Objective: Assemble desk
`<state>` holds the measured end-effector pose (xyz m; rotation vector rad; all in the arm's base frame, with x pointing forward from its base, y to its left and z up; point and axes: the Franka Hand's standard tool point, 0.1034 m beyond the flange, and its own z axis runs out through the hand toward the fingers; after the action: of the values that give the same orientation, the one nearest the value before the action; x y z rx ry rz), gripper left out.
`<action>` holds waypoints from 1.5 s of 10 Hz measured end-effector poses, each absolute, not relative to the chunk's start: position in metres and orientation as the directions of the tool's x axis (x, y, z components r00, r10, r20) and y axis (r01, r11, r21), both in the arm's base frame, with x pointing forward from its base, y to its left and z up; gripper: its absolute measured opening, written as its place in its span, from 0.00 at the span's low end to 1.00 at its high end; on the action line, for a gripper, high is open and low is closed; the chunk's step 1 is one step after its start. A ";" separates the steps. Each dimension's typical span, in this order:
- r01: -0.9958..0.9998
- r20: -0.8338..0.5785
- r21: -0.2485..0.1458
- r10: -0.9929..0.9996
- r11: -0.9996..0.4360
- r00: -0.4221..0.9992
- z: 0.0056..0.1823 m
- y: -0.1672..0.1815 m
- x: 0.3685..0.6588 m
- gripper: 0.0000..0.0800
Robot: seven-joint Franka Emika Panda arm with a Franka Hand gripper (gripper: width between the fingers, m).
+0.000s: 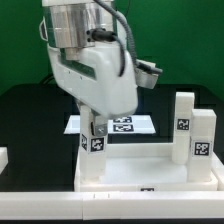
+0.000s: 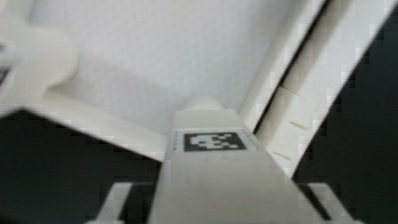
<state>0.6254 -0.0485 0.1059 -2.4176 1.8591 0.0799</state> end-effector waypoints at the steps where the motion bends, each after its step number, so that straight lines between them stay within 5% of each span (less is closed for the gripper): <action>1: -0.986 -0.114 -0.047 -0.980 -0.158 0.162 0.106 -0.048 0.627 0.36; 4: -0.995 -0.127 -0.046 -0.987 -0.091 0.096 0.105 -0.047 0.627 0.36; 6: -0.933 -0.090 -0.097 -0.931 -0.346 0.354 0.107 -0.047 0.629 0.71; 8: -0.804 -0.053 -0.113 -0.804 -0.584 0.592 0.109 -0.044 0.626 0.79; 11: -0.623 -0.015 -0.111 -0.625 -0.774 0.780 0.108 -0.044 0.626 0.81; 13: -0.214 0.043 -0.091 -0.218 -0.973 0.975 0.114 -0.038 0.626 0.81; 15: -0.244 0.041 -0.090 -0.248 -0.966 0.968 0.111 -0.041 0.624 0.80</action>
Offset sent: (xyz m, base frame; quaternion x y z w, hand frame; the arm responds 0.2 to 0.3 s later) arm 0.0000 0.0000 0.0000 0.0000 0.0000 0.0650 0.9979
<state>0.6236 -0.0411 0.1113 -3.0324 0.3797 -0.0791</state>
